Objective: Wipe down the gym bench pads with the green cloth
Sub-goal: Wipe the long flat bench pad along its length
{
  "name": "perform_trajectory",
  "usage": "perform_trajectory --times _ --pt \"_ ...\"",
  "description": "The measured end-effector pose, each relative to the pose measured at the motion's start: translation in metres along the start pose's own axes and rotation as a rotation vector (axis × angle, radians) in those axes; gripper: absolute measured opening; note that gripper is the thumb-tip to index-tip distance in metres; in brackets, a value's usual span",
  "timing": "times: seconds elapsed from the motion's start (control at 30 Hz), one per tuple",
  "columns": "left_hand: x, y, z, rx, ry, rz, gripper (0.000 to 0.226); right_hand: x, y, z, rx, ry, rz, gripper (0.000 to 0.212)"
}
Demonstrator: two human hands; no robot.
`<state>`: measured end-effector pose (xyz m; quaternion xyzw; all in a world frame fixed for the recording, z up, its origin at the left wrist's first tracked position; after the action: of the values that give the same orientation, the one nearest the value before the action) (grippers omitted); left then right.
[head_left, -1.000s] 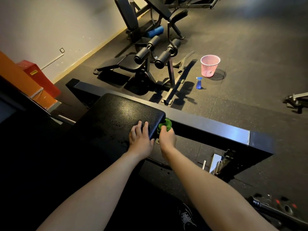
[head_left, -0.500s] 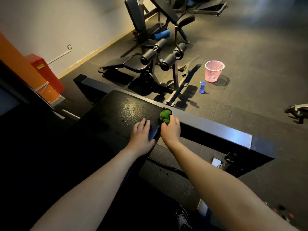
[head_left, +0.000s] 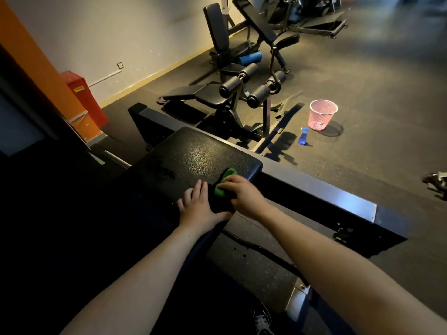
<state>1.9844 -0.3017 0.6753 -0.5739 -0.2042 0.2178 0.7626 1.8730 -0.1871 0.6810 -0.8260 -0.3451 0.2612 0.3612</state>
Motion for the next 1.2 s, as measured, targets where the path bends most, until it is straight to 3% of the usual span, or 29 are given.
perform_trajectory --times 0.17,0.27,0.37,0.5,0.6,0.87,1.0,1.13,1.2 --pt "0.003 0.000 -0.001 0.002 0.001 0.027 0.118 -0.031 -0.016 0.027 0.011 0.253 0.141 0.056" --pt "0.004 0.001 -0.001 0.011 -0.007 0.037 0.118 -0.030 -0.003 0.016 -0.056 0.358 0.227 0.050" --pt "0.005 0.000 -0.001 0.050 -0.002 0.034 0.118 -0.012 0.005 -0.009 -0.015 0.240 0.206 0.039" --pt "0.003 -0.003 -0.003 0.066 0.038 0.010 0.108 0.012 0.012 -0.028 0.030 0.008 0.053 0.035" --pt "0.001 -0.011 -0.009 0.089 0.068 -0.058 0.119 0.010 0.010 -0.018 0.118 -0.066 0.011 0.038" --pt "0.025 -0.009 -0.021 0.113 -0.024 0.041 0.119 -0.017 0.003 0.005 0.062 0.365 0.244 0.044" --pt "0.026 -0.009 -0.022 0.122 -0.025 0.019 0.113 0.005 0.024 -0.034 0.040 0.230 0.290 0.038" --pt "0.027 -0.009 -0.019 0.113 -0.004 0.017 0.095 0.034 0.040 -0.056 0.005 0.010 0.224 0.035" --pt "0.028 -0.009 -0.020 0.141 -0.003 0.020 0.098 0.037 0.035 -0.052 0.072 -0.076 0.147 0.040"
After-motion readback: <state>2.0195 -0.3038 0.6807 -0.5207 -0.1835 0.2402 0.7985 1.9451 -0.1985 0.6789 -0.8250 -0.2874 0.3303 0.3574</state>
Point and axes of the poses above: each hand's wrist, its own x-axis away from the middle knuckle, its own y-axis out of the palm, z = x × y, the point moved 3 cm from there along -x, towards the middle knuckle, and after that the axes turned 7 degrees about z, right-handed, at the moved point
